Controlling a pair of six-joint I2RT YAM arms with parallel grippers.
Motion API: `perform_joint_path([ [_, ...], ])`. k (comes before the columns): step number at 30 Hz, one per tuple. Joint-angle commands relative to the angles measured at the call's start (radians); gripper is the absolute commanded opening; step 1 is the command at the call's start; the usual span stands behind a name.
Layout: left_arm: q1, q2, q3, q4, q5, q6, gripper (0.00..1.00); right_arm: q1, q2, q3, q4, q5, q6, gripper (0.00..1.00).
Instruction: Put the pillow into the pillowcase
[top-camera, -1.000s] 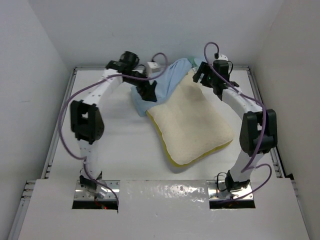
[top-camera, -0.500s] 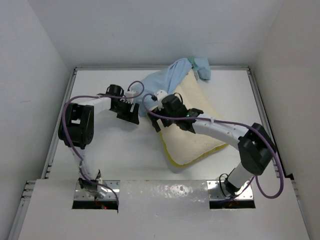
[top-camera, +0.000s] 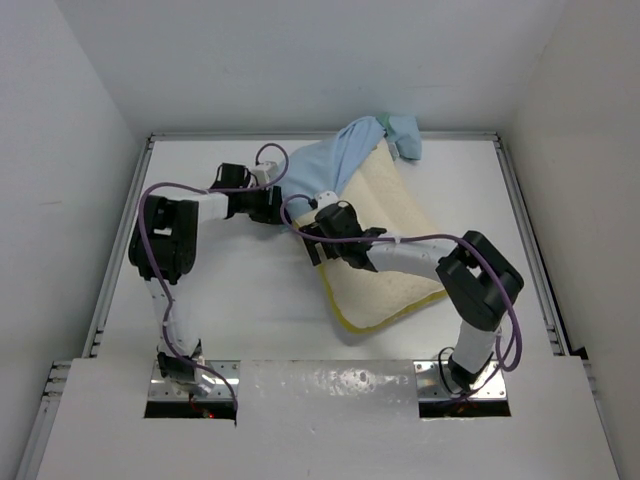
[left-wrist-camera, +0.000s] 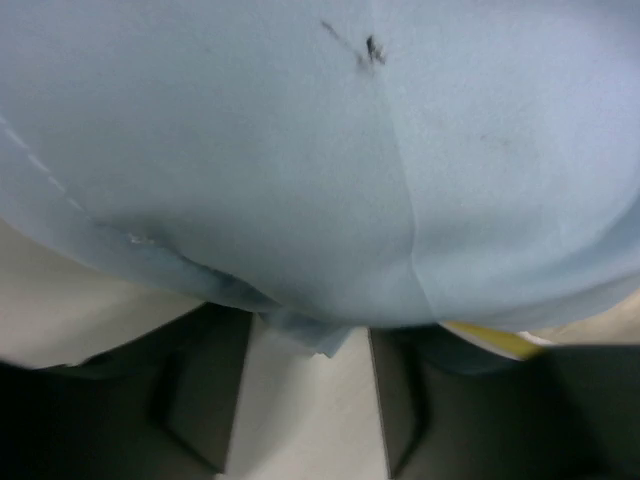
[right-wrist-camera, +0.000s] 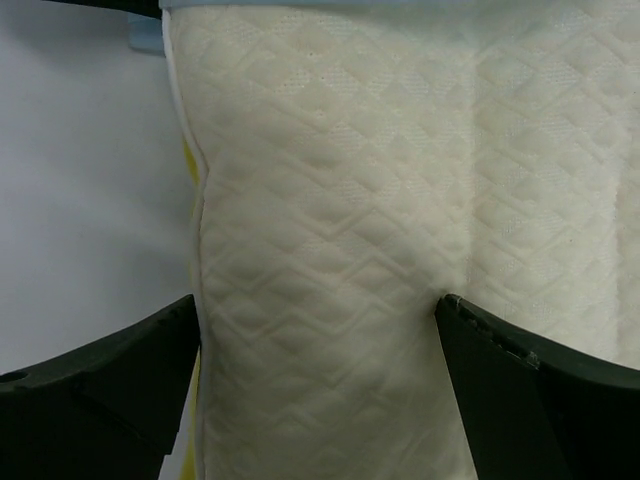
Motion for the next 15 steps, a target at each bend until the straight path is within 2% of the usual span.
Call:
perform_joint_path([
  [1,-0.009,0.087,-0.036,0.082,0.037,-0.117,0.45,0.001,0.041,-0.004,0.060,0.089,0.067,0.89],
  [2,-0.009,0.098,-0.036,0.132,0.061,-0.143,0.39,0.001,0.054,-0.001,0.060,0.077,0.077,0.80],
  [3,-0.008,0.109,-0.031,0.160,0.118,-0.189,0.32,-0.005,0.077,0.006,0.070,0.036,0.083,0.66],
  [4,-0.008,0.126,-0.027,0.198,0.141,-0.209,0.11,-0.005,0.087,0.011,0.071,0.019,0.087,0.24],
  [5,-0.008,0.131,-0.011,0.206,0.173,-0.224,0.01,-0.005,0.095,0.017,0.073,0.002,0.095,0.04],
  [6,-0.006,0.134,-0.005,0.206,0.183,-0.241,0.00,-0.005,0.101,0.034,0.076,-0.029,0.107,0.00],
  [9,0.006,0.106,0.005,0.187,0.262,-0.248,0.00,-0.012,0.062,0.058,0.141,-0.040,0.145,0.00],
  [11,0.009,0.063,0.028,0.086,0.316,-0.182,0.00,-0.054,0.028,0.091,0.212,-0.033,0.251,0.00],
  [12,0.007,0.030,0.039,-0.032,0.328,-0.144,0.00,-0.072,0.002,0.106,0.235,-0.023,0.288,0.00],
  [13,0.006,0.011,0.047,-0.081,0.359,-0.101,0.00,-0.100,-0.004,0.126,0.253,-0.004,0.323,0.00],
  [15,0.004,-0.017,0.081,-0.243,0.377,0.034,0.00,-0.114,0.009,0.212,0.274,0.066,0.373,0.00],
])
